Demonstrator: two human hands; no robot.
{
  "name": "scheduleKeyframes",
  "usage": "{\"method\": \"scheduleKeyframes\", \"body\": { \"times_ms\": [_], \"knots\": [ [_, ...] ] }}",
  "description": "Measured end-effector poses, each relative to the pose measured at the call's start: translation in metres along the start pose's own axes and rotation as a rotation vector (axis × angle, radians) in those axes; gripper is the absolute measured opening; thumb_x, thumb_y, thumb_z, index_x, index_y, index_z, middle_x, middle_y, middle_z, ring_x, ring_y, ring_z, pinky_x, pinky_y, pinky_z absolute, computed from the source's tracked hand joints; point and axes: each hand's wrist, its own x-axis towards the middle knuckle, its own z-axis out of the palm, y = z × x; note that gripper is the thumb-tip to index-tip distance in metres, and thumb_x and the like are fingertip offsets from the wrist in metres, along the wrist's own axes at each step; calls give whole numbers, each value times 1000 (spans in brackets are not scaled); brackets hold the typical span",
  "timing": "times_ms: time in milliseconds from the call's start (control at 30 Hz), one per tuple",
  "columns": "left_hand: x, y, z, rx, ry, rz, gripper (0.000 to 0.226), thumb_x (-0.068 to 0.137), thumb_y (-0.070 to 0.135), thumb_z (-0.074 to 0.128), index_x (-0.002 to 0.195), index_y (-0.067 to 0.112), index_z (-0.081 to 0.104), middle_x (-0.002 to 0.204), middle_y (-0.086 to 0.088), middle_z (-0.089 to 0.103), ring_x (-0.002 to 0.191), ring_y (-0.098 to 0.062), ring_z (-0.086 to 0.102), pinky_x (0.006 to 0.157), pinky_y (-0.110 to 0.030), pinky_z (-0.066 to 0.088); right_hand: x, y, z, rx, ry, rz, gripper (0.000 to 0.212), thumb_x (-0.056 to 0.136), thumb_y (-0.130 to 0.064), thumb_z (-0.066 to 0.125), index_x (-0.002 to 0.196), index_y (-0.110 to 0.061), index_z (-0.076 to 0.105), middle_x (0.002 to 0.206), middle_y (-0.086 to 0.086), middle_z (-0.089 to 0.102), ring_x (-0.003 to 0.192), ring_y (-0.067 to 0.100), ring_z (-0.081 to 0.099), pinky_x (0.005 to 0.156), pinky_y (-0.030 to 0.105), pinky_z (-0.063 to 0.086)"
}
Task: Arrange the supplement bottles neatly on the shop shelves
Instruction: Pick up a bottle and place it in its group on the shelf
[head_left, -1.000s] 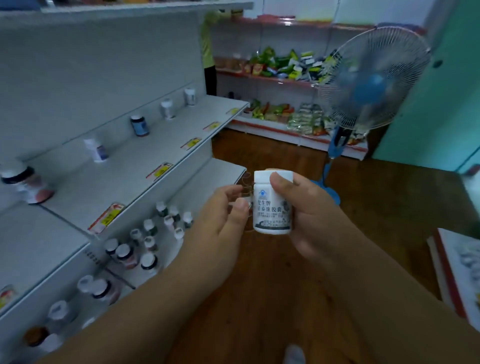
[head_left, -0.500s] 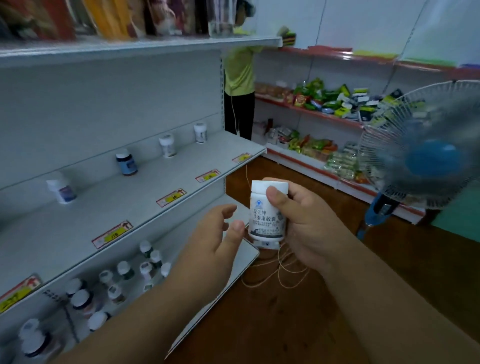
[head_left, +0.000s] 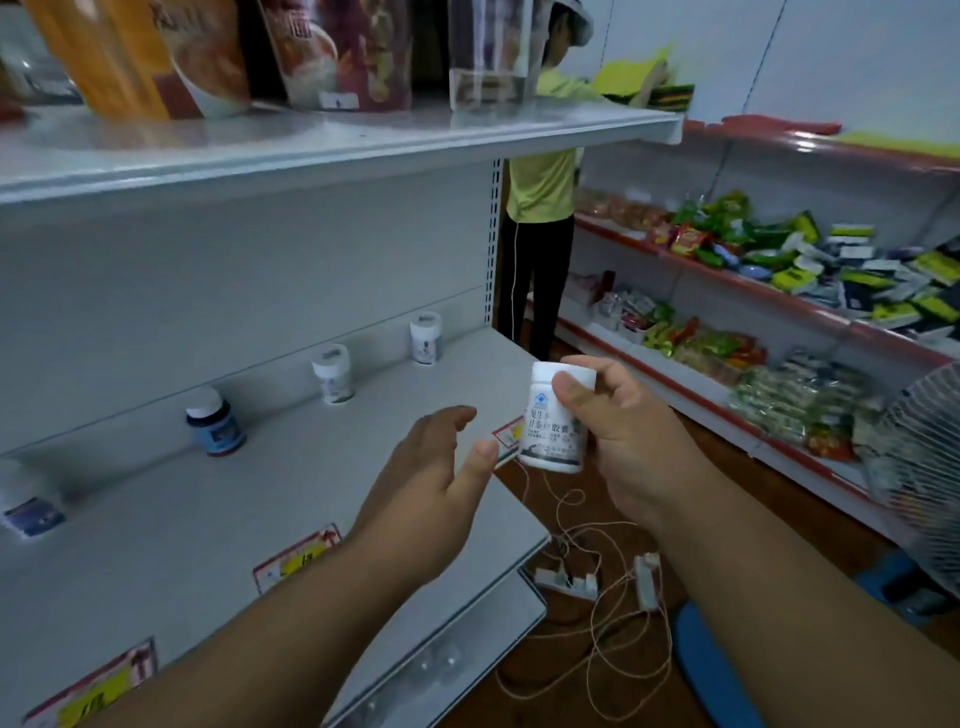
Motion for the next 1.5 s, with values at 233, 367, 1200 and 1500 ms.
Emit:
{"method": "scheduleKeyframes", "body": {
  "times_ms": [233,367,1200,1500],
  "knots": [
    [107,-17,12,61,65,-43,80,82,75,18,145,28,37,150,2,41,130,-17,46,107,-47,41,147,1,-8,-273,-97,-30,45,88,-29,73,128,-24,55,122,0,65,106,18,67,90,39,58],
    [150,-34,40,192,48,-139,78,83,73,20,147,30,33,152,1,38,130,-17,45,106,-43,42,216,22,-13,-429,-241,-34,55,81,-30,80,131,-20,58,123,-3,65,111,16,63,95,40,56],
    [321,-91,86,788,97,-338,84,92,44,50,155,12,6,164,-3,-2,151,-18,-2,119,-36,13,427,84,16,-1154,-670,-563,38,93,-16,59,127,-11,44,129,12,50,110,30,55,88,38,45],
    [324,-88,73,757,125,-336,87,94,51,47,156,13,-1,164,-4,5,150,-20,6,120,-37,16,443,78,37,-1307,-633,-675,32,95,-17,59,125,-10,48,127,15,40,104,33,55,90,42,48]
  ]
}}
